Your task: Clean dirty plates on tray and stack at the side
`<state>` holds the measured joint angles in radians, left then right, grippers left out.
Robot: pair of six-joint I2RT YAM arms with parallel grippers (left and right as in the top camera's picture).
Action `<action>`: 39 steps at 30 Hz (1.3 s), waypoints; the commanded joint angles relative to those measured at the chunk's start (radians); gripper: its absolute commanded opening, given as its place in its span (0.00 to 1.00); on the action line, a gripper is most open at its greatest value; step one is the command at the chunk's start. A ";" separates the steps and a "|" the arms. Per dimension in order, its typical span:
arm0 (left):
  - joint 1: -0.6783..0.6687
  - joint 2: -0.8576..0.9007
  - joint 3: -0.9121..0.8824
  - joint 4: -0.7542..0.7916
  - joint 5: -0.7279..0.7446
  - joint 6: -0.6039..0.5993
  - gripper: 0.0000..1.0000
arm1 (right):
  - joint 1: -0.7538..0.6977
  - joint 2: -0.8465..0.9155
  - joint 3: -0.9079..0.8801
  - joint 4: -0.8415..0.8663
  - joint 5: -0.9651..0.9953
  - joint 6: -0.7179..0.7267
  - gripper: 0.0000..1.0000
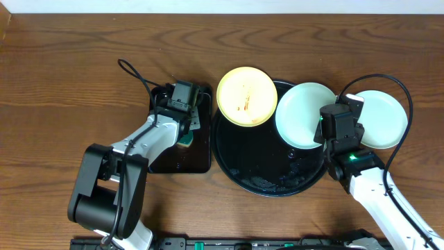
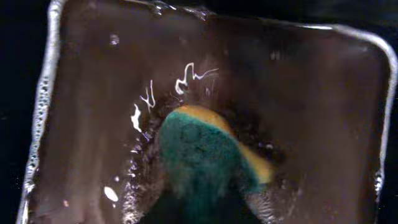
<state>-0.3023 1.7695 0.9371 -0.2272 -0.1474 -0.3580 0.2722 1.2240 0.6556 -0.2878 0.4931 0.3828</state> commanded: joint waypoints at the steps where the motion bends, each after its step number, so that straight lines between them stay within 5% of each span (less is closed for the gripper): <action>1: 0.010 0.006 -0.006 -0.007 0.005 0.002 0.07 | -0.005 -0.003 0.016 0.003 0.010 0.016 0.01; 7: 0.024 -0.065 -0.005 -0.017 0.005 0.026 0.08 | -0.005 -0.003 0.016 0.003 0.010 0.017 0.01; 8: 0.030 -0.081 -0.005 -0.023 0.005 0.026 0.17 | -0.005 -0.003 0.016 0.003 0.010 0.016 0.01; 9: 0.035 -0.098 -0.005 -0.032 0.005 0.025 0.43 | -0.005 -0.003 0.016 0.003 0.010 0.017 0.01; 10: 0.040 -0.115 -0.005 -0.045 0.005 0.025 0.57 | -0.005 -0.003 0.016 0.003 0.010 0.017 0.01; 13: 0.044 -0.162 -0.005 -0.099 0.006 0.024 0.71 | -0.005 -0.003 0.016 0.003 0.010 0.017 0.01; 17: 0.043 -0.187 -0.005 -0.151 0.058 0.024 0.71 | -0.005 -0.003 0.016 0.003 0.010 0.017 0.01; 24: 0.043 -0.185 -0.006 -0.175 0.144 0.024 0.50 | -0.005 -0.003 0.016 0.003 0.010 0.017 0.01; 39: 0.044 -0.062 -0.006 -0.156 0.136 0.045 0.50 | -0.005 -0.003 0.016 -0.007 0.010 0.017 0.01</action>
<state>-0.2619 1.6833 0.9371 -0.3874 -0.0067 -0.3347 0.2722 1.2240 0.6556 -0.2943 0.4927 0.3828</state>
